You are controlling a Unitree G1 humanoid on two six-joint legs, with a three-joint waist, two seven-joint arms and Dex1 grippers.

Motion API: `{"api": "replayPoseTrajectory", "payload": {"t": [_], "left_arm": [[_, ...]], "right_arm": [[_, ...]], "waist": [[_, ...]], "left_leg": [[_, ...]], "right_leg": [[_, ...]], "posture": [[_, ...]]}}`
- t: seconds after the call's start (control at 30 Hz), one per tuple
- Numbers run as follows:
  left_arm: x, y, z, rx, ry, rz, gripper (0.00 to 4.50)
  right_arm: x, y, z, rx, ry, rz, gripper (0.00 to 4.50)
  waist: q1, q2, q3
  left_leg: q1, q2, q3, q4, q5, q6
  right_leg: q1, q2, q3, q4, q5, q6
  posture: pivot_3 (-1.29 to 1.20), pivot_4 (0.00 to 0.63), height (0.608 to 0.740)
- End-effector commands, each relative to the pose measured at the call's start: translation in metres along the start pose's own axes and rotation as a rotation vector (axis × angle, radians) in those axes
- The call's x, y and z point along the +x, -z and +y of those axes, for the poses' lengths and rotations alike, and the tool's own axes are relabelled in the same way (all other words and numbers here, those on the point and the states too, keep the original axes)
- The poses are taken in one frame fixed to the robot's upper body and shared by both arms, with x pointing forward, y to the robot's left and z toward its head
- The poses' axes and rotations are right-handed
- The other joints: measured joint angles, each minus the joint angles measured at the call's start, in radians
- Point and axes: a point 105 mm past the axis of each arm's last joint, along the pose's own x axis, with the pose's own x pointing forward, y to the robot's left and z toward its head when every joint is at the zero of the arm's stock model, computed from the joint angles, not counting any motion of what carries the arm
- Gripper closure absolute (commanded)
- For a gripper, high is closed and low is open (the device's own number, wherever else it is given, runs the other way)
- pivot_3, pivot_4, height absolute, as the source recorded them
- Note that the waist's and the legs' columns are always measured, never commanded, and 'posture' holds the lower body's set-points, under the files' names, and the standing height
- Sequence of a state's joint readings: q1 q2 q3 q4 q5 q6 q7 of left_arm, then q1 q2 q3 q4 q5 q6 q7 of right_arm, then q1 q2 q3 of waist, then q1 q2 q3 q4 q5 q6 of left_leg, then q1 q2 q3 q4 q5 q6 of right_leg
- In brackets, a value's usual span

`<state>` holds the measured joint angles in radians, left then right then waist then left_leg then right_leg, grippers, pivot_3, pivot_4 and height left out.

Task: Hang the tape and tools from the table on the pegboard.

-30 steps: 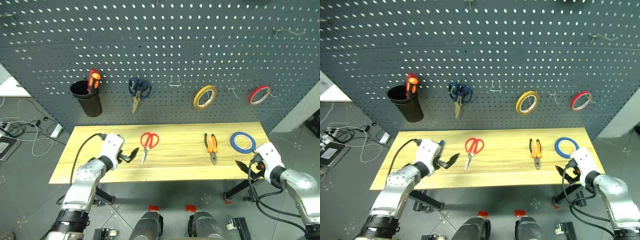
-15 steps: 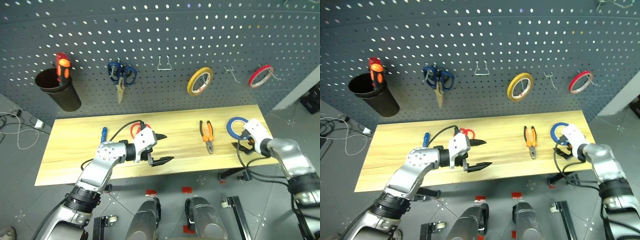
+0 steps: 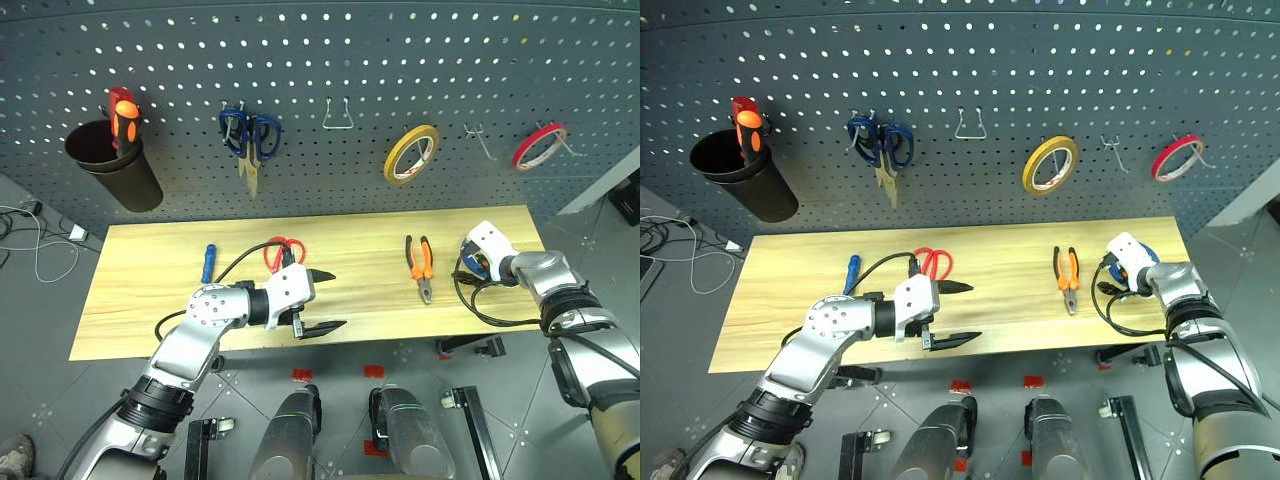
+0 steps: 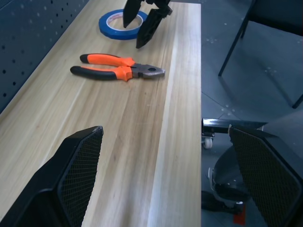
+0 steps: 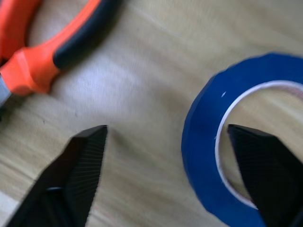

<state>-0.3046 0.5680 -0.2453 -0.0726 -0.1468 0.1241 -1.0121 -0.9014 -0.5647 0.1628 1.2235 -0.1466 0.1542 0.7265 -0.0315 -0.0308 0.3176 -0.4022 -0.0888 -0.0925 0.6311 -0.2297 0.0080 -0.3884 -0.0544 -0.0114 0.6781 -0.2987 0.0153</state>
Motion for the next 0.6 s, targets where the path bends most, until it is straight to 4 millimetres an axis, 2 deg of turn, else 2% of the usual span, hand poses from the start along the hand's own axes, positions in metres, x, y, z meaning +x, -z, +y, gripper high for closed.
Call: {"api": "replayPoseTrajectory", "payload": {"t": [0.03,0.23,0.33,0.43,0.5,0.6], "left_arm": [[-0.005,-0.007,0.002,0.041,-0.02,-0.013,0.0],[-0.008,-0.006,0.003,0.038,-0.038,-0.009,0.0],[-0.009,-0.005,0.001,0.033,-0.041,-0.007,0.0],[-0.011,-0.005,0.0,0.027,-0.043,-0.003,0.0],[-0.012,-0.004,-0.001,0.027,-0.044,0.0,0.0],[-0.013,-0.004,0.0,0.025,-0.051,0.001,0.0]], "right_arm": [[-0.001,0.009,-0.002,0.03,-0.002,0.058,1.59],[0.003,0.022,0.0,0.017,0.038,0.121,3.61],[0.006,0.024,0.003,0.012,0.042,0.122,4.47],[0.007,0.018,0.006,0.009,0.025,0.087,4.49],[0.003,0.006,-0.001,0.021,0.048,0.028,4.49],[-0.003,-0.005,-0.008,0.04,0.059,-0.021,3.72]], "waist": [[0.001,0.0,0.0],[0.002,0.0,0.0],[0.001,-0.003,-0.002],[0.003,-0.003,-0.002],[0.003,-0.003,-0.002],[0.002,-0.002,-0.001]], "left_leg": [[0.0,0.0,0.0,0.0,0.0,0.0],[0.0,0.0,-0.001,0.0,0.001,-0.002],[0.001,0.0,-0.001,0.0,0.001,-0.002],[0.001,0.0,-0.001,0.001,0.001,-0.002],[0.001,-0.001,-0.001,0.001,0.001,-0.001],[0.001,-0.001,-0.001,0.001,0.0,0.0]], "right_leg": [[0.0,0.0,0.0,0.0,0.0,0.0],[0.0,0.0,-0.001,0.0,0.0,0.0],[0.001,0.0,0.0,0.0,0.0,0.0],[0.001,0.0,0.0,0.001,0.001,0.002],[0.001,0.0,0.0,0.001,0.002,0.003],[0.0,0.0,0.0,0.001,0.002,0.003]], "posture": [[0.06,0.338,0.74],[0.07,0.327,0.74],[0.07,0.328,0.74],[0.07,0.331,0.74],[0.07,0.331,0.74],[0.06,0.333,0.74]]}}
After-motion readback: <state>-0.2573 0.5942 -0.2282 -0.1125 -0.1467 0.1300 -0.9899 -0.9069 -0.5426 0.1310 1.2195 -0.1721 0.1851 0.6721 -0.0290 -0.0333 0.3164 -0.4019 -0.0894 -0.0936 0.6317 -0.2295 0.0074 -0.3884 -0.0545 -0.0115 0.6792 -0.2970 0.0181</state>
